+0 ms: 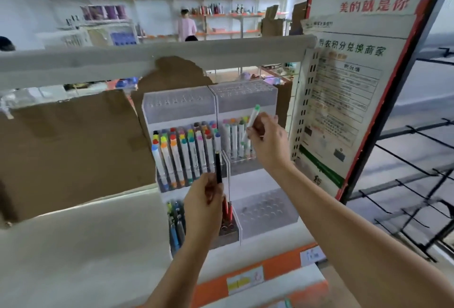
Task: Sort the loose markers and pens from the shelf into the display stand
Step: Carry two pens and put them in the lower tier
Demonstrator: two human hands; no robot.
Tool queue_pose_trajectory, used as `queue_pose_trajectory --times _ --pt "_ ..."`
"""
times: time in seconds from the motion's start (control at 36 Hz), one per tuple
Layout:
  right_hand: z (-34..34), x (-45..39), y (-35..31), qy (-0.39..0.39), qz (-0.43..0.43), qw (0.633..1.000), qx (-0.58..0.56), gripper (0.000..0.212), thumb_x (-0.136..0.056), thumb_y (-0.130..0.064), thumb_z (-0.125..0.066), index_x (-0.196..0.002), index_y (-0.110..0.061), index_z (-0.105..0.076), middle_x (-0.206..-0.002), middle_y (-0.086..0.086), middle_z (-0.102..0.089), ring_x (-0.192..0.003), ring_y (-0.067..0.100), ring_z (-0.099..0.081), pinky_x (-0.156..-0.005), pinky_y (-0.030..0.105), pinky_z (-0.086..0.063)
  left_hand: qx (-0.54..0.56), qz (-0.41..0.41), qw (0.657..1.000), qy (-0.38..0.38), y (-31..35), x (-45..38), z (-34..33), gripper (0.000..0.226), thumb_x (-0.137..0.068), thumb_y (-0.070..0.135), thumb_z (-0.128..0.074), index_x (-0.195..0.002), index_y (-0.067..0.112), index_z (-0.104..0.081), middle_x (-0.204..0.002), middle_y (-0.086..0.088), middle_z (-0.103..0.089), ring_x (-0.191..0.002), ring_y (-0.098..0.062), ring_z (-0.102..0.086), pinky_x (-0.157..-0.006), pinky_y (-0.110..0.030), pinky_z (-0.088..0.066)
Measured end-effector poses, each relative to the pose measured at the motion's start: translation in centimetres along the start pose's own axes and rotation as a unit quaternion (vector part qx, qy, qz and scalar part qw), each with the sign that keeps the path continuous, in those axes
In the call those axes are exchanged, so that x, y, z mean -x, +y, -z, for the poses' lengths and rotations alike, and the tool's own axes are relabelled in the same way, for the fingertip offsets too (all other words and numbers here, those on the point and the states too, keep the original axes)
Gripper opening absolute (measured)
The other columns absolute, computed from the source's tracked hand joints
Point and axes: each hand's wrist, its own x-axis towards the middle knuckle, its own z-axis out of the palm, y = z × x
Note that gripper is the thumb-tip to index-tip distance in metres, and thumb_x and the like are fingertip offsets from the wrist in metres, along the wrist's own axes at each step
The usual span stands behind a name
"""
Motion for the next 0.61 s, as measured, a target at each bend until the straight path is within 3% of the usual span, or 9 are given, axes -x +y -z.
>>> queue_pose_trajectory --times 0.11,0.22,0.31,0.39,0.5,0.61 --pt "-1.0 -1.1 -0.2 -0.038 0.016 0.999 0.016 0.009 -0.095 -0.015 -0.054 -0.098 -0.007 -0.054 -0.078 -0.004 -0.050 -0.076 0.015 -0.042 -0.073 0.033 -0.027 -0.014 0.003 1.000 0.023 0.5 -0.2 -0.2 0.011 -0.092 0.008 -0.055 -0.094 0.017 -0.061 -0.083 0.000 -0.062 -0.070 -0.009 -0.053 -0.061 -0.019 -0.037" --pt "-1.9 -1.6 0.0 -0.065 0.030 0.997 0.018 0.015 -0.095 -0.019 -0.054 -0.105 -0.008 -0.054 -0.088 0.000 -0.054 -0.077 0.016 -0.046 -0.059 0.026 -0.025 -0.035 -0.003 0.998 0.049 0.9 -0.2 -0.4 0.017 -0.092 0.007 -0.056 -0.090 0.024 -0.058 -0.084 0.003 -0.062 -0.074 -0.005 -0.056 -0.061 -0.012 -0.039" --pt "-2.0 -1.8 0.1 -0.074 0.043 0.996 0.008 0.008 -0.094 -0.019 -0.054 -0.096 -0.013 -0.049 -0.084 -0.001 -0.053 -0.074 0.017 -0.048 -0.060 0.026 -0.032 -0.029 -0.008 0.998 0.057 0.7 0.0 -0.7 0.018 -0.092 0.006 -0.056 -0.090 0.024 -0.059 -0.084 0.001 -0.063 -0.074 -0.011 -0.057 -0.064 -0.018 -0.041" --pt "-1.7 -1.8 0.2 -0.079 0.057 0.995 0.006 0.011 -0.094 -0.018 -0.054 -0.089 -0.016 -0.044 -0.080 -0.001 -0.052 -0.069 0.017 -0.046 -0.051 0.023 -0.029 -0.034 -0.009 0.998 0.060 0.6 0.1 -0.8 0.016 -0.091 0.007 -0.056 -0.090 0.023 -0.060 -0.084 0.001 -0.063 -0.075 -0.014 -0.058 -0.066 -0.022 -0.043" --pt "-1.9 -1.5 0.5 -0.094 0.071 0.993 0.003 0.012 -0.093 -0.017 -0.055 -0.088 -0.017 -0.044 -0.077 0.001 -0.052 -0.070 0.021 -0.051 -0.057 0.027 -0.038 -0.049 -0.007 0.997 0.064 0.9 0.4 -0.7 0.016 -0.092 0.007 -0.056 -0.090 0.023 -0.059 -0.085 0.003 -0.063 -0.077 -0.007 -0.057 -0.066 -0.012 -0.040" --pt "-2.5 -1.1 0.9 -0.113 0.069 0.991 0.036 0.009 -0.094 -0.018 -0.053 -0.093 -0.017 -0.045 -0.069 -0.007 -0.044 -0.068 0.021 -0.050 -0.058 0.028 -0.038 -0.059 -0.015 0.996 0.062 1.2 0.5 -0.5 0.015 -0.091 0.008 -0.056 -0.090 0.022 -0.059 -0.087 0.005 -0.063 -0.080 -0.005 -0.058 -0.065 -0.009 -0.041"
